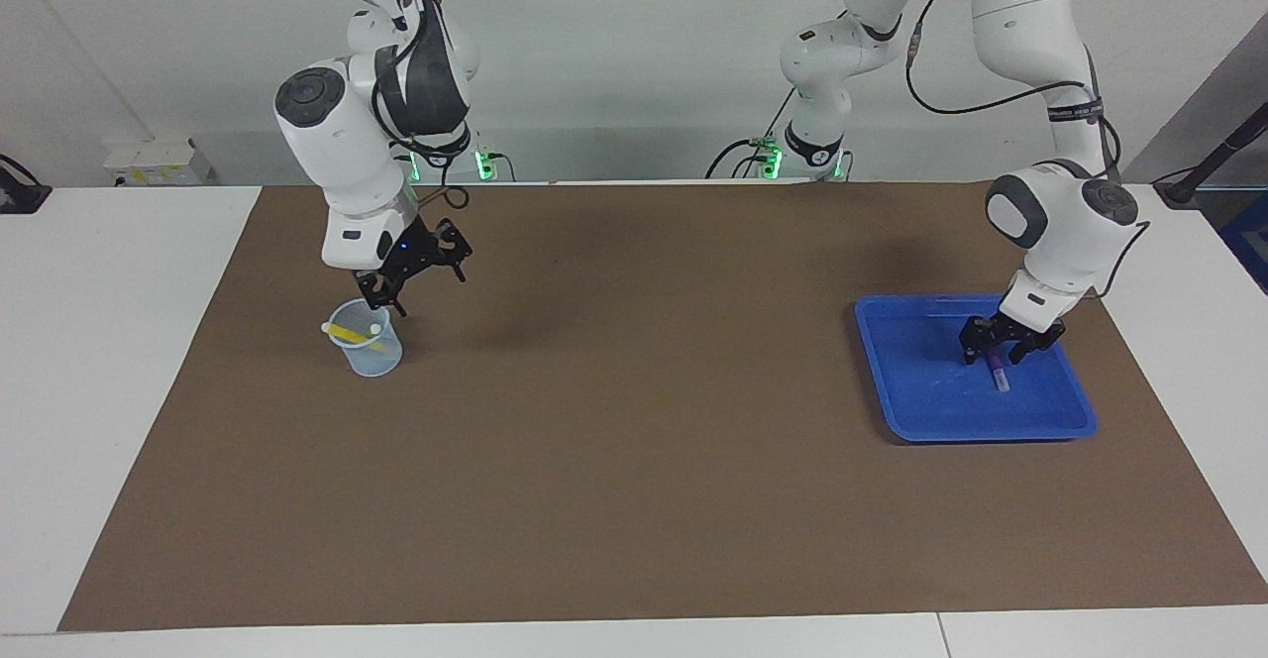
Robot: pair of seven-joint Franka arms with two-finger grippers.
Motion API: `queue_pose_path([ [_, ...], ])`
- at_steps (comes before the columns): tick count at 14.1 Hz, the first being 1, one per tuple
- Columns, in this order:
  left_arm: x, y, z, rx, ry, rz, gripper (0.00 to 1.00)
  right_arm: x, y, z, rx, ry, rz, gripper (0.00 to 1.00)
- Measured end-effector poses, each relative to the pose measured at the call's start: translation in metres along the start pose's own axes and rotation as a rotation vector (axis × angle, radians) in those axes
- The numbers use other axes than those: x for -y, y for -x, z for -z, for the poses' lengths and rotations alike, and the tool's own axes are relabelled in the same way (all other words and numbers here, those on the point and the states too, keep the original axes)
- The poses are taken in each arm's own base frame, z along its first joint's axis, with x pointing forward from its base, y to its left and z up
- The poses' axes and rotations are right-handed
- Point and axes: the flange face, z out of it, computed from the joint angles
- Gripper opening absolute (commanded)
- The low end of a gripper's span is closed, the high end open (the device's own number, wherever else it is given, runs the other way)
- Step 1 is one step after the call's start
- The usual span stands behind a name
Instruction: Transfer and insert pens with both arms
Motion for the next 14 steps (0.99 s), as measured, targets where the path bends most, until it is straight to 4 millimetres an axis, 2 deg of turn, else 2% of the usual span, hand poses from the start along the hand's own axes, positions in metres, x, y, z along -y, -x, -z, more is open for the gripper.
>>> queue_pose_path([
  [2, 0.000, 0.000, 0.000, -0.001, 0.000, 0.000, 0.59, 0.034, -0.010, -0.004, -0.011, -0.065, -0.149, 1.00],
  [3, 0.000, -0.001, 0.001, -0.002, 0.000, -0.002, 0.45, 0.052, -0.015, -0.006, -0.008, -0.081, -0.216, 1.00],
  [4, 0.000, -0.001, 0.001, -0.003, 0.000, -0.004, 0.25, 0.067, -0.018, -0.007, -0.002, -0.086, -0.272, 1.00],
  [5, 0.002, 0.000, 0.001, -0.003, -0.001, -0.003, 0.17, 0.077, -0.020, -0.007, 0.001, -0.094, -0.319, 1.00],
  [6, 0.003, 0.000, 0.002, -0.004, -0.002, -0.002, 0.03, 0.081, -0.021, -0.007, 0.000, -0.116, -0.356, 1.00],
  [7, 0.006, 0.000, 0.004, -0.007, -0.004, 0.001, 0.00, 0.082, -0.022, -0.007, -0.003, -0.144, -0.383, 1.00],
  [14, 0.009, -0.001, 0.006, 0.003, -0.001, 0.025, 0.00, 0.082, -0.023, -0.005, -0.001, -0.181, -0.492, 1.00],
])
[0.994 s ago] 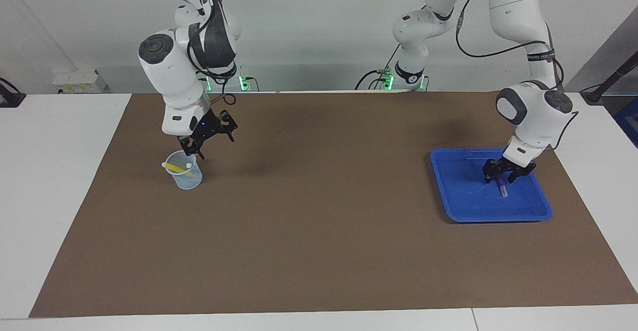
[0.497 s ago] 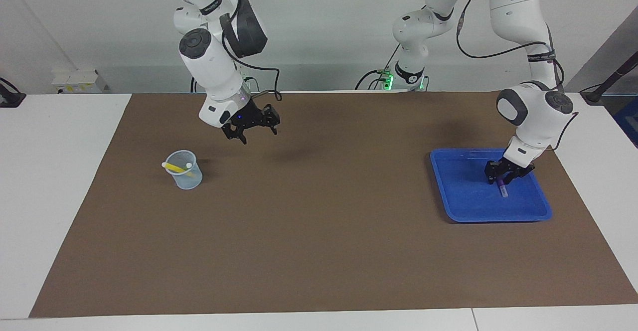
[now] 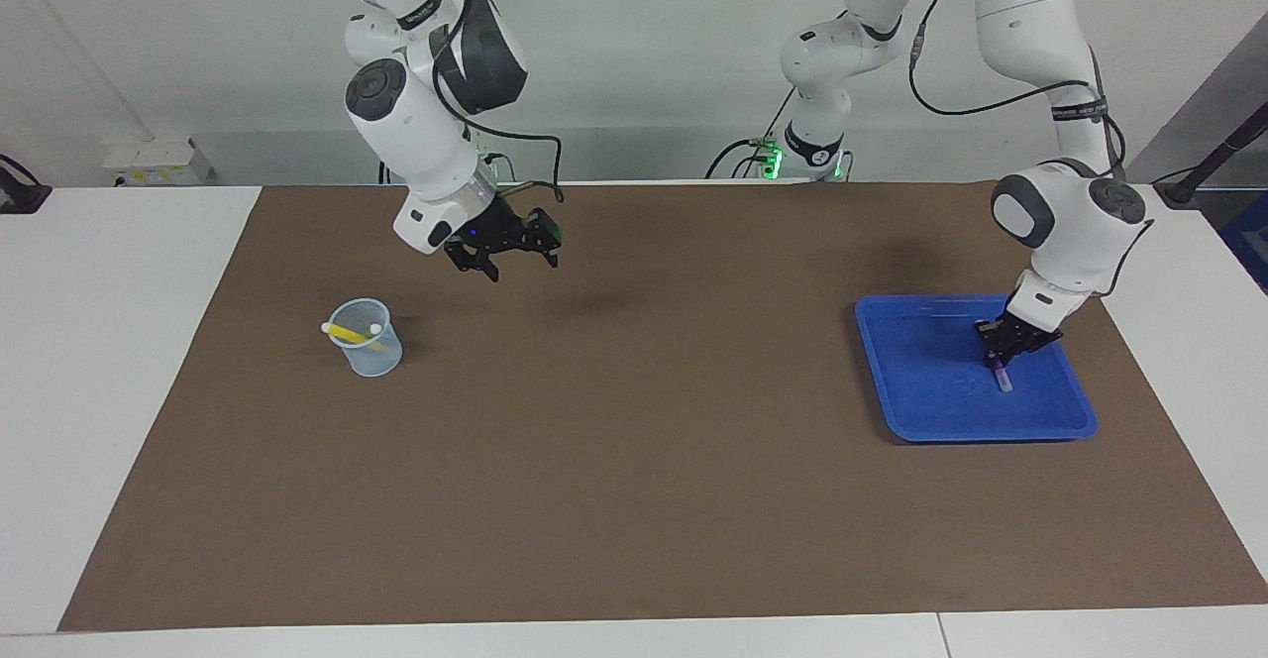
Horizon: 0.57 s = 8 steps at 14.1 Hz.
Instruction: Transfer and insert pens with both arms
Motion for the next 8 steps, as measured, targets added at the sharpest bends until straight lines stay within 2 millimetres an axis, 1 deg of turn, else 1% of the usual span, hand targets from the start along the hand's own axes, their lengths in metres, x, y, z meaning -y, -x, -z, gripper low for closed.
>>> queue_pose_path([
  [2, -0.002, -0.003, 0.004, 0.038, 0.013, 0.021, 0.00, 0.002, 0.000, 0.000, 0.003, -0.019, -0.038, 1.00],
  [4, -0.003, -0.013, 0.019, 0.073, 0.024, 0.057, 0.00, 0.009, 0.001, 0.001, 0.010, -0.091, -0.096, 1.00],
  [6, -0.009, -0.025, 0.040, 0.103, 0.032, 0.095, 0.00, 0.027, 0.003, 0.000, -0.005, -0.146, -0.146, 1.00],
  [8, -0.021, -0.032, 0.064, 0.130, 0.034, 0.135, 0.00, 0.055, 0.008, -0.003, -0.023, -0.209, -0.193, 1.00],
])
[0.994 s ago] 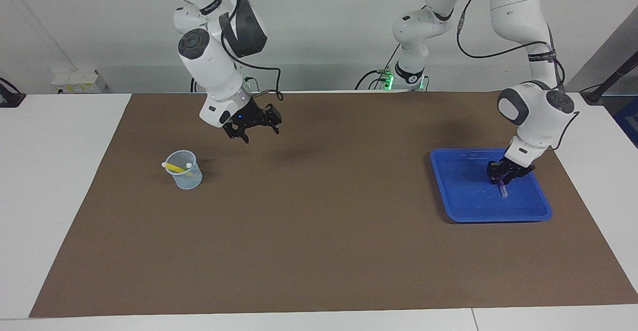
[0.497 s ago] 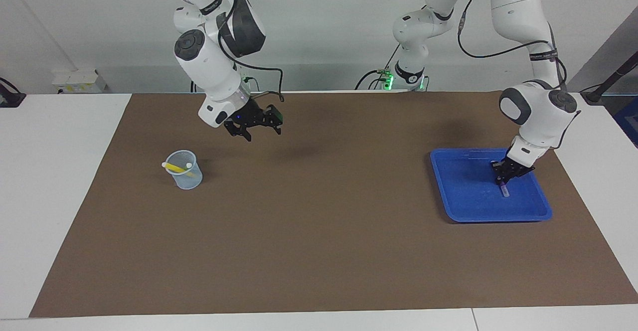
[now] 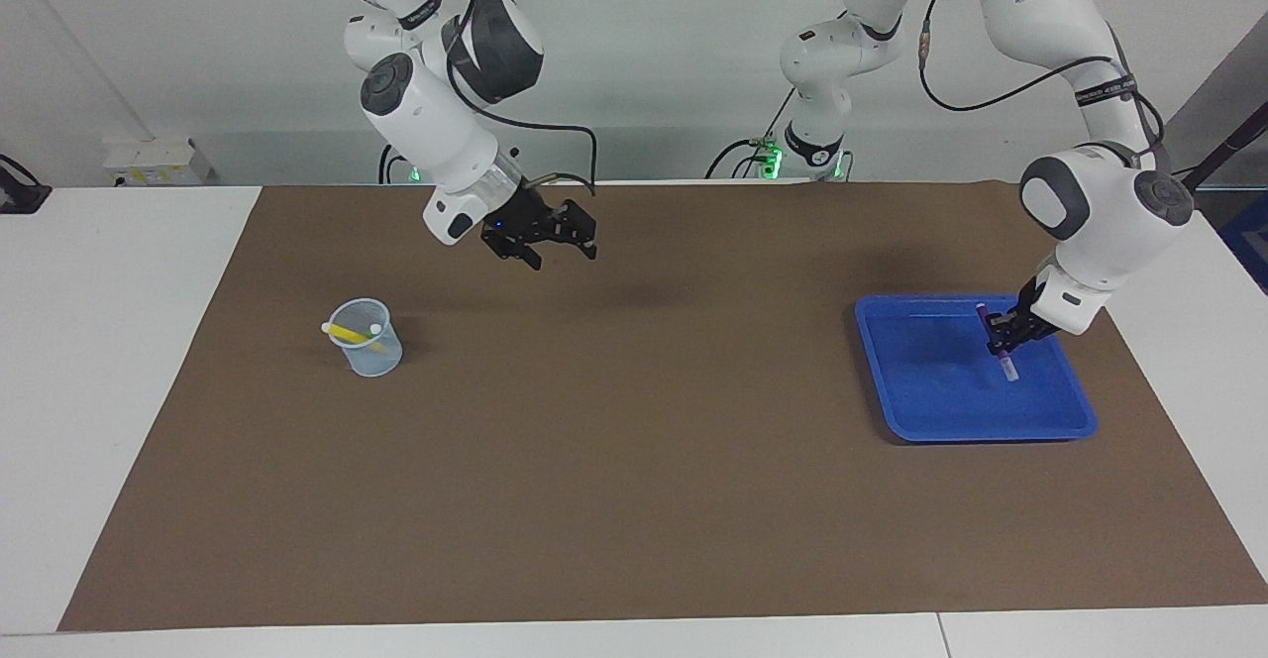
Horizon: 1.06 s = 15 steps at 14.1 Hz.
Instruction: Transfer and insert pens with both arms
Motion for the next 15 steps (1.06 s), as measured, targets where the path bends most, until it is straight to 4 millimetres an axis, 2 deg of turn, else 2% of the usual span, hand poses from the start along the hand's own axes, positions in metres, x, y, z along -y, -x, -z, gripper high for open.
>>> queue_pose_path([
  [4, -0.033, 0.009, 0.049, 0.048, -0.001, 0.106, 0.00, 0.044, 0.020, -0.008, -0.030, -0.100, -0.082, 1.00],
  [9, -0.086, 0.036, 0.108, 0.091, 0.073, 0.349, 0.00, 0.085, 0.037, -0.005, -0.064, -0.246, -0.207, 1.00],
  [13, -0.103, 0.056, 0.144, 0.112, 0.167, 0.530, 0.00, 0.122, 0.062, -0.013, -0.132, -0.347, -0.315, 1.00],
  [15, -0.110, 0.065, 0.161, 0.123, 0.209, 0.619, 0.00, 0.131, 0.069, -0.016, -0.153, -0.386, -0.340, 1.00],
])
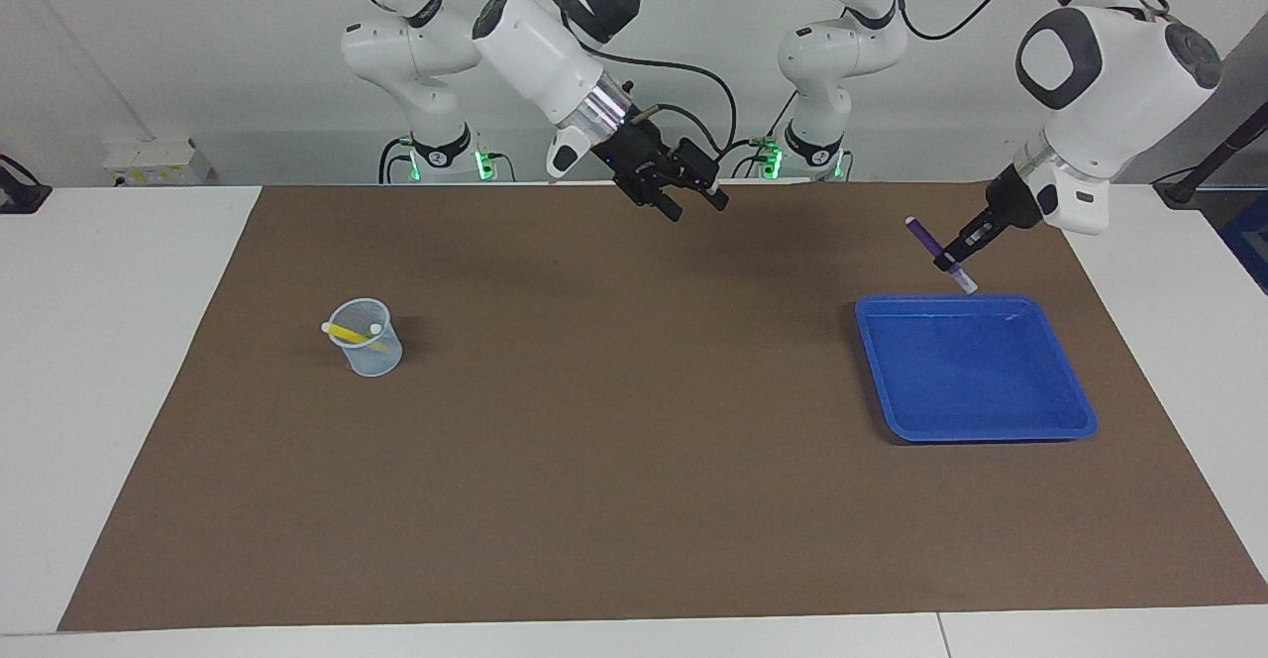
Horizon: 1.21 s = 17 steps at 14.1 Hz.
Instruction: Transfer and insert pens with both arms
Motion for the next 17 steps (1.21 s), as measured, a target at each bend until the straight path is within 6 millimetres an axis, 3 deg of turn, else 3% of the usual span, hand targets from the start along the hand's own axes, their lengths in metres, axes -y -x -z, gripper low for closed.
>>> queue_pose_path([
  [5, -0.025, 0.056, 0.020, 0.058, 0.084, 0.212, 0.00, 0.006, 0.031, -0.012, 0.015, -0.034, -0.002, 1.00],
  [10, -0.031, 0.091, 0.031, 0.125, 0.164, 0.389, 0.00, 0.016, 0.072, -0.020, 0.022, -0.072, -0.010, 1.00],
  [14, -0.044, 0.129, 0.030, 0.107, 0.189, 0.484, 0.00, 0.025, 0.117, -0.031, 0.036, -0.124, -0.041, 1.00],
  [17, -0.046, 0.155, 0.027, 0.094, 0.205, 0.518, 0.00, 0.029, 0.132, -0.040, 0.045, -0.146, -0.053, 1.00],
])
